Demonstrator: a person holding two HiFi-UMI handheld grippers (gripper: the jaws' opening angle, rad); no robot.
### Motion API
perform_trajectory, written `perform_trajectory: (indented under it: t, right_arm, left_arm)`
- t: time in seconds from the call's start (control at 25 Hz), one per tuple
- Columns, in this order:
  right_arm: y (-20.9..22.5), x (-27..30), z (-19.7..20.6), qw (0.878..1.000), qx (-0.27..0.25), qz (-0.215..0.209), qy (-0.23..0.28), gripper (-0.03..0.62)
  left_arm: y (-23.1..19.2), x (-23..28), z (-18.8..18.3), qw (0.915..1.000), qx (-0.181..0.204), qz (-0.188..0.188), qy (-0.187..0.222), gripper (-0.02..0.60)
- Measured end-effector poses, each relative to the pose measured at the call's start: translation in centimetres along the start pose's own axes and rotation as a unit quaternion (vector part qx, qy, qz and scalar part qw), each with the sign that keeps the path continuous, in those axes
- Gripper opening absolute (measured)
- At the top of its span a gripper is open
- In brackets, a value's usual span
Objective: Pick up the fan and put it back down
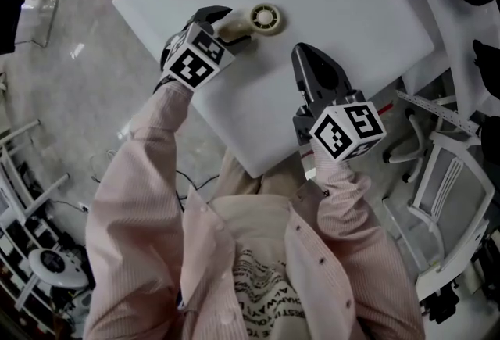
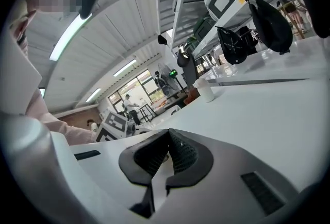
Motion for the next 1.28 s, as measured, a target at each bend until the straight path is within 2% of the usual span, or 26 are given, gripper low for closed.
perform_trajectory:
  t: [0.28,0.6,0.76,0.88,1.04,1.28]
  right_arm:
    - [0.5,0.4,0.8,1.000,0.013,0.004,0.001,-0.002]
    - [0.9,0.2,1.3,1.000,0.025,0.006,0.001,-0.002]
    - [1.1,0.2,1.4,1.000,0.028,0.005,0.003,-0.002]
    - [1.1,0.1,1.6,1.000,0.030,0.004,0.006,-0.002]
    - [0.9,0.2,1.6,1.000,0.025,0.002,0.004,-0.002]
    - [0.8,0.5,1.5,1.000,0.023,0.002,0.000,-0.002]
  left_arm:
    - [-0.1,2.0,0.4,0.9995,0.013,0.023,-0.018,0.276]
    - [0.3,3.3,-0.3,0.9986,0.037,0.028,-0.024,0.273]
    - [0.6,3.5,-0.3,0.9974,0.052,0.035,-0.034,0.245]
    - [0.9,3.5,-0.4,0.9967,0.058,0.044,-0.036,0.192]
    - [0.9,3.4,-0.5,0.9965,0.060,0.045,-0.036,0.189]
    - [1.2,3.4,-0.5,0.9951,0.086,0.044,-0.021,0.187]
Point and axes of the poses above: the fingertips, and each gripper's own axes: x forward along the fingers, y to its right, z out of its underside, the point moved 5 cm from there along -x, backward along the fingers, and after that the axes turned 3 degrees about -y, right-handed, at the moved point
